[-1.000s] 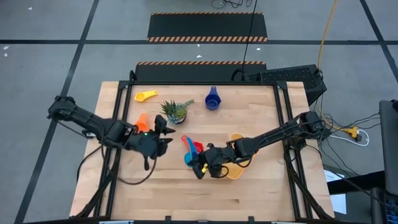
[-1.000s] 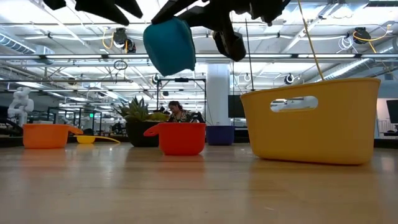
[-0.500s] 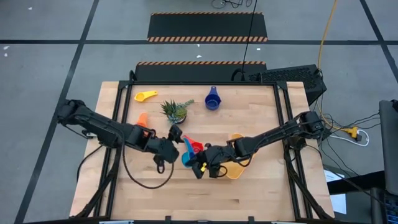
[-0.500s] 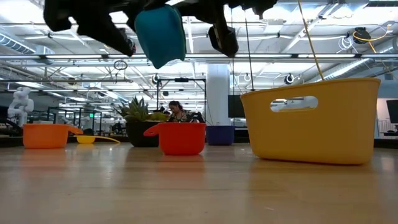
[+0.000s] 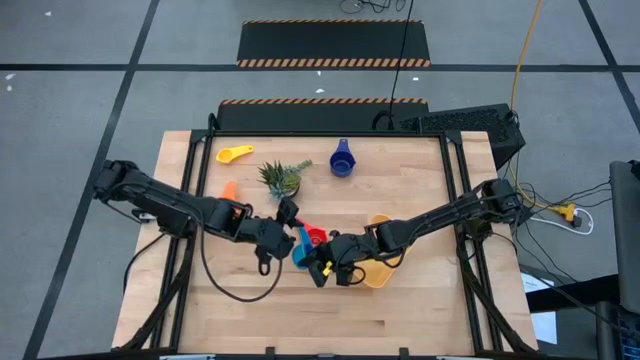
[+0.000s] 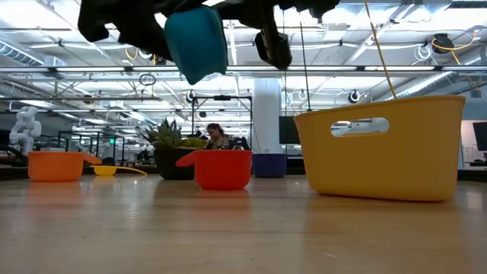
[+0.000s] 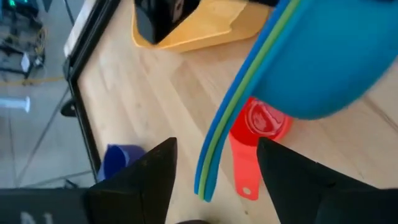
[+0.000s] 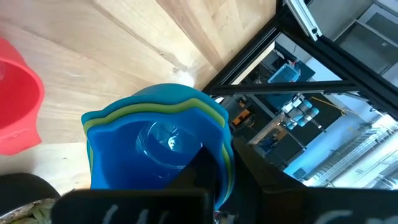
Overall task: Nest measuring cups in basket
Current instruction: Stack the measuring cups on the red measuring cup
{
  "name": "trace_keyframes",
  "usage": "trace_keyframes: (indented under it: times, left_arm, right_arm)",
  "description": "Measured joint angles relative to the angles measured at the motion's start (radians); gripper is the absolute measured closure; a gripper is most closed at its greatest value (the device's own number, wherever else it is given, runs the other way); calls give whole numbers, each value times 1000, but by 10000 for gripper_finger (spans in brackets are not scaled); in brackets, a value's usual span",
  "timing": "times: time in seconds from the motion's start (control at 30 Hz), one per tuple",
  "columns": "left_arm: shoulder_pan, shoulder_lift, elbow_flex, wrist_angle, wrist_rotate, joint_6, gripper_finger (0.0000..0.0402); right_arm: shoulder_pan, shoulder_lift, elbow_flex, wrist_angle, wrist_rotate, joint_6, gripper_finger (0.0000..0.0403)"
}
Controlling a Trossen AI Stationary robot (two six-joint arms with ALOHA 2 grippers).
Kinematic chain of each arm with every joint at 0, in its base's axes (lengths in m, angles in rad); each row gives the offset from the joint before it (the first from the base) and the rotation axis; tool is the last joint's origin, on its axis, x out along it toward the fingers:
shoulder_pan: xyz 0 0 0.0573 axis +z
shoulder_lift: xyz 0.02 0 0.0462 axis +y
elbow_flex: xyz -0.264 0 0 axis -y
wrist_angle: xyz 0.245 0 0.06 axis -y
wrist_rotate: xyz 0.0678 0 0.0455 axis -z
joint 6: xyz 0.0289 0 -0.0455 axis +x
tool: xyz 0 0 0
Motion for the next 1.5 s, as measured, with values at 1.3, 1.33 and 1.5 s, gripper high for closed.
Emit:
trace_keyframes:
  times: [1.3,1.33,1.5]
  left_arm:
    - [-33,44,-1,96,-186,-163,373]
    - [-34,44,-1,100,-186,-162,373]
    - [-41,43,0,95,-212,-160,373]
  right_arm:
    - [-26,-54,-1,51,66,459,287]
    - [-26,-58,-1,51,66,472,282]
    - [-29,-64,-1,43,134,518,268]
